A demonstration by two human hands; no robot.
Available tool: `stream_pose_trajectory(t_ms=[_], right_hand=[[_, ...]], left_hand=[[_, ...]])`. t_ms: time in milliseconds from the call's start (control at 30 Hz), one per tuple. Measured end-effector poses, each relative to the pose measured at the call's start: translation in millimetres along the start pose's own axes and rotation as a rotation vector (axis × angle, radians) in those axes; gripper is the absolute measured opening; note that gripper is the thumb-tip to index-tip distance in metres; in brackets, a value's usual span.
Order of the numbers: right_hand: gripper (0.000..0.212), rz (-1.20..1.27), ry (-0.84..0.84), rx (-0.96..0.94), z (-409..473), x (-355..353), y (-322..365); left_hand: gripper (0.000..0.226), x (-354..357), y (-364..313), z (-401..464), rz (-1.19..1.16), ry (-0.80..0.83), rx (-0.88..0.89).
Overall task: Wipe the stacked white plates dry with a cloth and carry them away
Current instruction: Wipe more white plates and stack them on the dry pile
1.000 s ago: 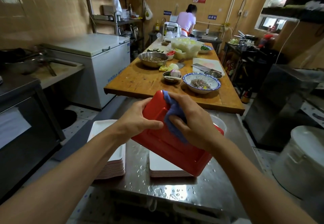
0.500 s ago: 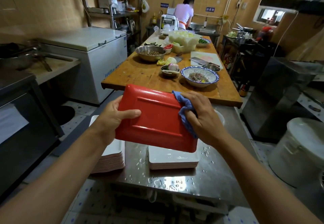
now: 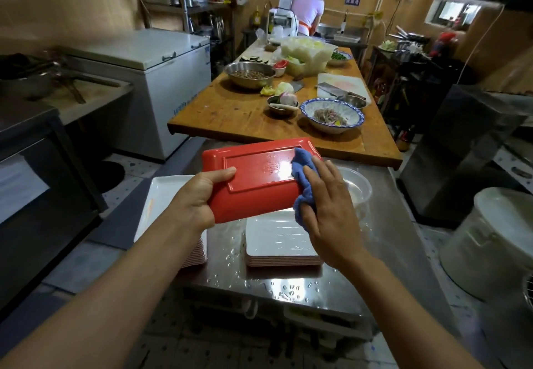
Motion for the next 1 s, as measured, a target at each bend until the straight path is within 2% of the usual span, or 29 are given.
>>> stream_pose_trajectory(t_ms=[67,200,400,533,633,700,833,900,1000], right_hand=[[0.057,-0.098,0.007,-0.037,-4.4,10.4,13.2],[0.056,-0.082,0.068,-0.123,-13.5,36.4,48.3],[0.059,-0.076,0.168,-0.117,5.9,54.0,79.3],[0.061,-0.092,0.208,-0.133,25.6,55.5,77.6],[0.064,-0.121,0.191,-0.042,39.7,51.8,59.5],[0.058,-0.108,0.192,0.036,45.3,49.6,44.8],[0.049,0.195,0.211,0.186,42.6,53.4,32.8],[0.035,0.341,0.198,0.284,40.2,55.6,30.0],[0.017,0.424,0.201,0.428,40.9,58.9,27.2]], left_hand=[[0.026,3.7,4.6,-2.8,-0.033,-0.01,-0.016],[0.02,10.9,13.3,-7.2,-0.132,0.001,-0.024],[0.025,1.0,17.7,-12.9,-0.184,0.0,0.115],[0.016,-11.2,13.7,-15.2,-0.192,0.002,0.183],[0.014,-26.9,9.0,-17.0,-0.145,-0.029,0.198],[0.014,-38.8,7.8,-18.2,-0.13,-0.036,0.202],[0.009,-52.3,6.0,-20.0,-0.126,-0.05,0.198],[0.006,-57.8,4.4,-20.2,-0.139,-0.081,0.187],[0.008,-68.3,1.0,-20.8,-0.137,-0.101,0.167]])
Point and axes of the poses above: each hand's wrist, its own z-axis towards the middle knuckle, its own x-axis out of the palm, y = z × x, the point moved 2 cm from there along z, towards the middle knuckle, and after that the axes turned 14 degrees about x, right-handed, at the moved point
